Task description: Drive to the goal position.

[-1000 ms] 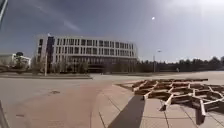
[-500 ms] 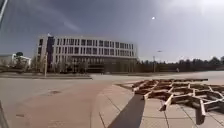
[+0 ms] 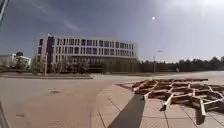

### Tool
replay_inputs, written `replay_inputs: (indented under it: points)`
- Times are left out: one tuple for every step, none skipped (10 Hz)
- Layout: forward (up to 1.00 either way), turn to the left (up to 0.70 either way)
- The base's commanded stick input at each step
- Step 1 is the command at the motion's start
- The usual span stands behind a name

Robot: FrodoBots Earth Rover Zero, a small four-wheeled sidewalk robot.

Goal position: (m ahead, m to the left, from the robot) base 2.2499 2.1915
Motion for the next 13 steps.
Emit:
replay_inputs:
  points:
    - [0.05, 0.0]
    - [0.05, 0.0]
    - [0.05, 0.0]
    - [0.05, 0.0]
    - [0.05, 0.0]
    - [0.05, 0.0]
    - [0.05, 0.0]
    - [0.05, 0.0]
    - [0.05, 0.0]
    - [0.05, 0.0]
    - [0.05, 0.0]
    - [0.05, 0.0]
    - [0.05, 0.0]
